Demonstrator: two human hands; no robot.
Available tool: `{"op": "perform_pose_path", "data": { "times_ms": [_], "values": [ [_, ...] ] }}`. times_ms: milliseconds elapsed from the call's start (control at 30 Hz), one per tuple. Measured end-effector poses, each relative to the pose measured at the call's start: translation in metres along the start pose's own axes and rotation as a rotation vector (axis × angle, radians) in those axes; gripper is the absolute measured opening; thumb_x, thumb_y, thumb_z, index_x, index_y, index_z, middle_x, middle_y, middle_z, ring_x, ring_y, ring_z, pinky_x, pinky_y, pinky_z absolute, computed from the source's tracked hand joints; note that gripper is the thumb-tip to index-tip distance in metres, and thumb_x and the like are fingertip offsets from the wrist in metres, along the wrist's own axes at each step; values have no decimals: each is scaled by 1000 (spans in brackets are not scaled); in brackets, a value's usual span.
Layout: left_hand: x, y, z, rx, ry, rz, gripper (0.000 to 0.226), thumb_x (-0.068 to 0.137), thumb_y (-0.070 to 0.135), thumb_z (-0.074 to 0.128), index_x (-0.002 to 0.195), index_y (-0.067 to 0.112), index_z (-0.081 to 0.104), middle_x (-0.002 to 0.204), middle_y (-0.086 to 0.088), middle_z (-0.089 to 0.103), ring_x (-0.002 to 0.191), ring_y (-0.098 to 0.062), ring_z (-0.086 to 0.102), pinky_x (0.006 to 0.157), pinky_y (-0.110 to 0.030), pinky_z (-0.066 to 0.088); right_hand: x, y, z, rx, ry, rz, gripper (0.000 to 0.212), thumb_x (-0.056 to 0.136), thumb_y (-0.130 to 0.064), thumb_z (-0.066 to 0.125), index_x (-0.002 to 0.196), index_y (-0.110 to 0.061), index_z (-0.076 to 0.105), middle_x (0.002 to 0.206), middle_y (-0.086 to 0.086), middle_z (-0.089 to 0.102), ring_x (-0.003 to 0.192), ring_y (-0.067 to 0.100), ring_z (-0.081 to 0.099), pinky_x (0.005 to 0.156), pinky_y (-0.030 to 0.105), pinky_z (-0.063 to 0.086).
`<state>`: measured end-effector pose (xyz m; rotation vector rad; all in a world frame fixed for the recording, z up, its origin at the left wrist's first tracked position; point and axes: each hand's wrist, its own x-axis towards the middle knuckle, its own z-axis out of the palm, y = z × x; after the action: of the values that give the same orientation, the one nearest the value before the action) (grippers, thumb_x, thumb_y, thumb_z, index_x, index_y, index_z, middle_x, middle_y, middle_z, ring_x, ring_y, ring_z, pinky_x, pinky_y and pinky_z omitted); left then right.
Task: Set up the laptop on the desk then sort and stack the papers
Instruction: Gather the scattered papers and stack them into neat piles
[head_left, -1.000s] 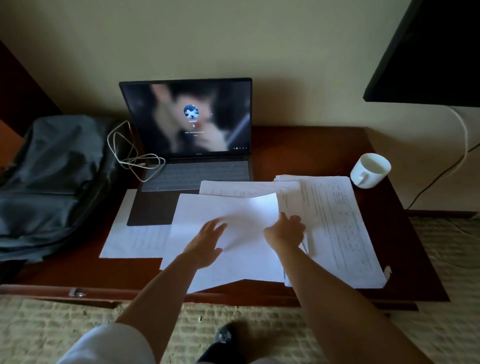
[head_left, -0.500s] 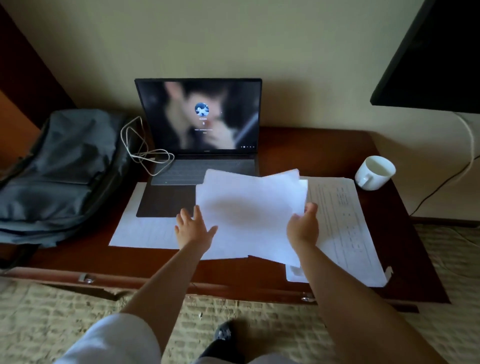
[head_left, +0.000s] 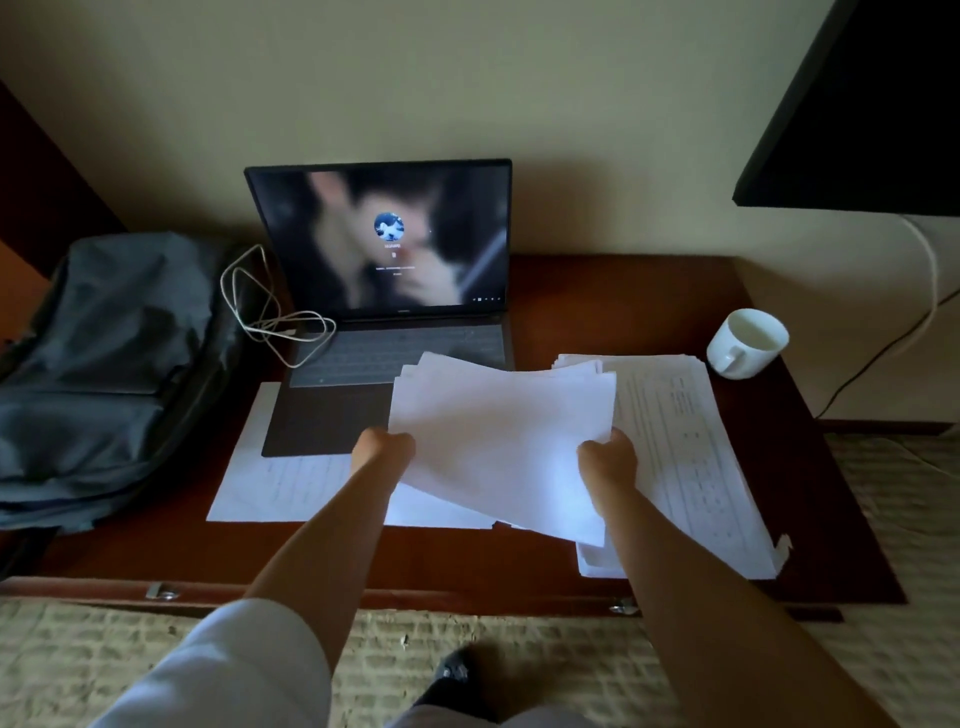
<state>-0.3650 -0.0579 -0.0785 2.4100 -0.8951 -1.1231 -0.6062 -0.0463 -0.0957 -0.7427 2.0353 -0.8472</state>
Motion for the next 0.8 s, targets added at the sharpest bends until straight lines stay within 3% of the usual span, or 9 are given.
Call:
{"op": "perform_pose_path", "data": {
  "times_ms": [100,167,267,333,467,600,700,800],
  "values": [
    [-6,-1,-5,-81,9,111,27,87,1,50,112,8,58,94,-8,57,83,-23,55,70,-32,49,-13,-5,0,11,14,-76,52,89,-7,45,140,-10,41,144,10,44,122,33,52,96,44,51],
    [-15,-4,-12,-151,43,204,28,84,-5,50,108,8,58,96,-9,60,84,-22,56,67,-32,49,-21,-13,0,31,38,-161,50,90,-7,45,139,-8,42,145,11,43,117,32,55,90,38,54],
    [-34,-9,-30,-289,162,336,27,81,-9,49,101,7,56,96,-10,60,83,-22,57,60,-25,47,-38,-32,0,75,58,-293,41,86,-6,47,128,-4,51,120,11,58,100,28,59,74,32,47],
    [-48,-13,-44,-406,275,426,26,80,-9,49,98,10,54,92,-8,59,82,-22,57,60,-25,47,-54,-49,-2,156,72,-341,35,87,-6,49,121,-4,52,102,2,55,91,19,52,74,30,43],
    [-69,-29,-65,-643,329,518,44,76,-10,58,107,18,47,101,-4,59,93,-21,59,78,-32,52,-79,-62,-1,345,16,-353,37,85,-3,50,121,-13,48,98,-2,53,85,21,54,72,29,41],
    [-77,-58,-58,-634,275,430,49,82,-2,62,125,16,46,117,-6,58,106,-23,57,89,-38,51,-88,-30,8,280,-60,-307,44,83,2,47,125,-14,47,114,7,59,103,29,60,78,32,49],
    [-79,-65,-55,-628,318,405,26,91,4,56,116,8,52,112,-12,60,106,-30,58,86,-38,50,-96,-26,7,302,-8,-291,47,88,6,41,134,-7,45,130,17,54,117,35,54,87,30,45],
    [-88,-60,-58,-720,313,500,28,91,1,53,113,18,48,107,-3,57,99,-20,56,90,-35,47,-101,-33,6,362,45,-306,50,90,5,41,139,-4,41,130,18,54,119,34,52,90,32,44]
  ]
}}
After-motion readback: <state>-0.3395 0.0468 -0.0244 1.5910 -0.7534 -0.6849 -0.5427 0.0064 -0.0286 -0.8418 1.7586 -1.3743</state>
